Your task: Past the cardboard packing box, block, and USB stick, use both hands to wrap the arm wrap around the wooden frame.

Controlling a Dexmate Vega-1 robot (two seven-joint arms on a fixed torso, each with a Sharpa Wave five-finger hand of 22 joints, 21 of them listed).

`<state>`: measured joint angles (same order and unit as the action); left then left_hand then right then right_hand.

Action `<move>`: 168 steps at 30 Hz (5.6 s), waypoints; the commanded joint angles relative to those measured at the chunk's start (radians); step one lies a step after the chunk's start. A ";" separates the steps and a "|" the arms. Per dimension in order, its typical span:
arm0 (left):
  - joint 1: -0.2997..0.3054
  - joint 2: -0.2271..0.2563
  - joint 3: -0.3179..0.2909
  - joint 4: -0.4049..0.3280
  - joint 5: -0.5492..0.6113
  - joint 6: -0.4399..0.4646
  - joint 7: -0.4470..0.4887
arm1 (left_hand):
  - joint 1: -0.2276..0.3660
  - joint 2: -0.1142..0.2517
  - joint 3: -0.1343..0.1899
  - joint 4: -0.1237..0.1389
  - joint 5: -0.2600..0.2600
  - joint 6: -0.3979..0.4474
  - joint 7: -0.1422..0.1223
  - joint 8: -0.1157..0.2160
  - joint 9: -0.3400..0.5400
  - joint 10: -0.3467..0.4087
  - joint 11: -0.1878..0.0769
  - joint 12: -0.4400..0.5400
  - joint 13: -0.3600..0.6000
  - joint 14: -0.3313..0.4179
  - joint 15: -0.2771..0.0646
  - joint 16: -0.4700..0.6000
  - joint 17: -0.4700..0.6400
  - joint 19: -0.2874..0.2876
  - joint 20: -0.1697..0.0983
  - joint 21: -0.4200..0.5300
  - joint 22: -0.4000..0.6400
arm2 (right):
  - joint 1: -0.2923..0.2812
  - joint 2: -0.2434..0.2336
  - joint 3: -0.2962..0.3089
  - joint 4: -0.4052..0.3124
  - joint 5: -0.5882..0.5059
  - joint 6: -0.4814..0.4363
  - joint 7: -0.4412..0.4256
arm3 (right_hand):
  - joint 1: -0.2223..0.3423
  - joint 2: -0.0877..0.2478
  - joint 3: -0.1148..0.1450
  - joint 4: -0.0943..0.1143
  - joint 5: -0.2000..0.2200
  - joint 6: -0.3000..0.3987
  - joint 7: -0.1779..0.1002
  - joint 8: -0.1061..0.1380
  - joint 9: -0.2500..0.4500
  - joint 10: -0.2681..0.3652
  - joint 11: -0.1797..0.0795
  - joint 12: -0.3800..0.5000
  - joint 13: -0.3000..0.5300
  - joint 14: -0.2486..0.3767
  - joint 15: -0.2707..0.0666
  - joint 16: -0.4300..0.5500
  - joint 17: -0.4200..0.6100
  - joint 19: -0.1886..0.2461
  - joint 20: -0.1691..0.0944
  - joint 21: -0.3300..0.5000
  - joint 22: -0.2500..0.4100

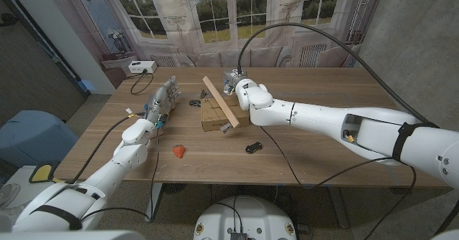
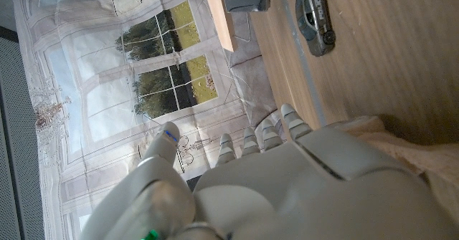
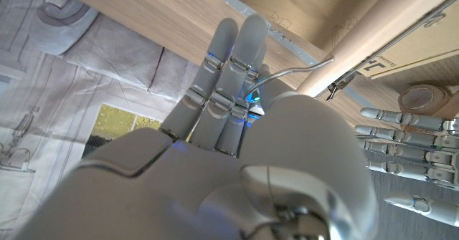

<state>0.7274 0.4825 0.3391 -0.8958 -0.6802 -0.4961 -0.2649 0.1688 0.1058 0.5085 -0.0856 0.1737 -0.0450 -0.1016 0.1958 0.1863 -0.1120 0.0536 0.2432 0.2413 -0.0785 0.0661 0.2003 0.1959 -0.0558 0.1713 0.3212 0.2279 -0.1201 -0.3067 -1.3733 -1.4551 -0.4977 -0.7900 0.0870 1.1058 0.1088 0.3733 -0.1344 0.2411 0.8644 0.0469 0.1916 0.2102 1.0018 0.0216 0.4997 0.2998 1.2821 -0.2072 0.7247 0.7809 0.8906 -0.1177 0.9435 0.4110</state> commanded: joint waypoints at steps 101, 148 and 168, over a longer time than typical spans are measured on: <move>-0.112 -0.061 0.030 0.159 0.026 -0.007 -0.031 | -0.008 -0.002 0.015 -0.007 0.000 -0.013 -0.007 -0.006 0.001 -0.016 -0.006 -0.004 0.000 -0.013 0.002 -0.003 -0.002 -0.007 0.003 -0.001 -0.002 | 0.148 0.239 -0.335 0.334 -0.071 -0.301 0.184 | -0.256 0.005 -0.336 0.064 -0.012 -0.088 -0.099 0.002 0.010 -0.319 -0.076 0.138 0.321 -0.367 0.035 0.131 0.290 -0.242 0.127 0.320 -0.210; -0.105 -0.059 0.066 0.070 0.066 0.045 0.032 | -0.007 -0.004 0.019 -0.013 0.001 -0.021 -0.011 -0.006 0.001 -0.026 -0.005 -0.007 -0.001 -0.013 0.009 -0.003 -0.002 -0.009 0.009 -0.001 -0.003 | 0.229 0.118 -0.219 0.345 0.335 -0.201 0.392 | -0.288 0.094 -0.011 0.137 -0.033 -0.851 0.033 0.012 -0.018 -0.240 0.049 -0.167 -0.055 -0.349 0.091 -0.354 -0.394 -0.226 0.102 0.256 -0.234; -0.122 -0.067 0.080 0.073 0.079 0.056 0.033 | -0.009 -0.005 0.019 -0.014 0.001 -0.024 -0.010 -0.006 0.001 -0.026 -0.007 -0.007 -0.002 -0.013 0.009 -0.003 -0.002 -0.008 0.009 -0.001 -0.003 | 0.047 -0.048 -0.007 0.071 0.235 -0.204 0.087 | -0.011 0.083 0.309 0.028 -0.061 -0.519 0.036 0.066 -0.010 -0.167 -0.043 -0.101 0.005 -0.194 -0.008 -0.295 -0.249 -0.275 -0.025 0.427 -0.217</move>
<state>0.6108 0.4173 0.4121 -0.8164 -0.6086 -0.4495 -0.2370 0.1649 0.1018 0.5223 -0.0994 0.1737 -0.0649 -0.1106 0.1918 0.1864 -0.1317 0.0484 0.2354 0.2368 -0.0838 0.0715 0.2003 0.1911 -0.0595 0.1750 0.3212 0.2234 0.0308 -0.2718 -1.5201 -1.2592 -0.2231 -1.0134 0.3404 1.0438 0.1612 0.3099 0.2514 0.1812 0.1864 0.0161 0.2459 0.1945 0.7207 0.0956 0.3838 0.2913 0.9861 -0.0575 0.4258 0.5173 0.6099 -0.0550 1.3506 0.1968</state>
